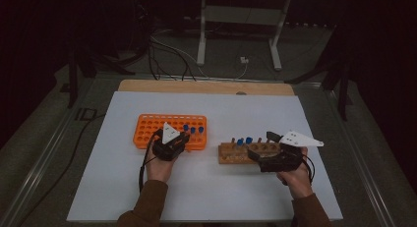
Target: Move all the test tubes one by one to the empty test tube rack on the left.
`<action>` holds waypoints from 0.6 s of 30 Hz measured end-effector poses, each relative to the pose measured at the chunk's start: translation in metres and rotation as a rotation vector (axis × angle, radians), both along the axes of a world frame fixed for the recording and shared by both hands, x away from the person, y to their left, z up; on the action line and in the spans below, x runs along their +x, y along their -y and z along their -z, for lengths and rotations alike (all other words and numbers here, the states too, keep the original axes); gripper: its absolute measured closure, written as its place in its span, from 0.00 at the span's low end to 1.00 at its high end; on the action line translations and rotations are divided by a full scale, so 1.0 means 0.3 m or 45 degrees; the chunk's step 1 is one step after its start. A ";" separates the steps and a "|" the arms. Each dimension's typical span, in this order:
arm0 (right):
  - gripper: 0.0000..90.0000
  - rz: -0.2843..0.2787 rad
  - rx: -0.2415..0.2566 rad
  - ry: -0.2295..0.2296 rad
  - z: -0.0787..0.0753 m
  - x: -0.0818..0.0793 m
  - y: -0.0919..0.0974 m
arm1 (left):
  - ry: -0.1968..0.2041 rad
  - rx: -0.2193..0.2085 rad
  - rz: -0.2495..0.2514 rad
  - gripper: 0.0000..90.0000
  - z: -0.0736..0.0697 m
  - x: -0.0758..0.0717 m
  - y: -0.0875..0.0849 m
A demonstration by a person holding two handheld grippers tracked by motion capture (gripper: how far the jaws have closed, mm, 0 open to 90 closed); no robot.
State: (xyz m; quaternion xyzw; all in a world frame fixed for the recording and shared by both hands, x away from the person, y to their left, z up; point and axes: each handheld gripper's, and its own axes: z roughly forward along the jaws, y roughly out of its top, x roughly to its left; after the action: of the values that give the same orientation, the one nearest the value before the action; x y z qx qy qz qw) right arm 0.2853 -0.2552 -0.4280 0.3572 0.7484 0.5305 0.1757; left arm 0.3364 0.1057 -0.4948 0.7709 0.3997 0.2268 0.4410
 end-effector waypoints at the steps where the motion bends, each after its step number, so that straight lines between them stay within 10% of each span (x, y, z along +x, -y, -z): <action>1: 0.00 -0.001 0.000 0.000 0.000 0.000 0.000 | 0.000 0.003 0.000 0.86 0.001 0.000 0.001; 18: 0.00 -0.004 -0.004 -0.002 0.005 0.002 0.000 | -0.035 0.017 -0.004 0.80 0.006 0.000 0.000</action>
State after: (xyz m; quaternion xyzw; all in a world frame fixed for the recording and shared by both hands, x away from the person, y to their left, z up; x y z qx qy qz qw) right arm 0.2860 -0.2553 -0.4295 0.3563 0.7498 0.5293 0.1751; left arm 0.3363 0.1058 -0.4966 0.7762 0.4056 0.2195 0.4299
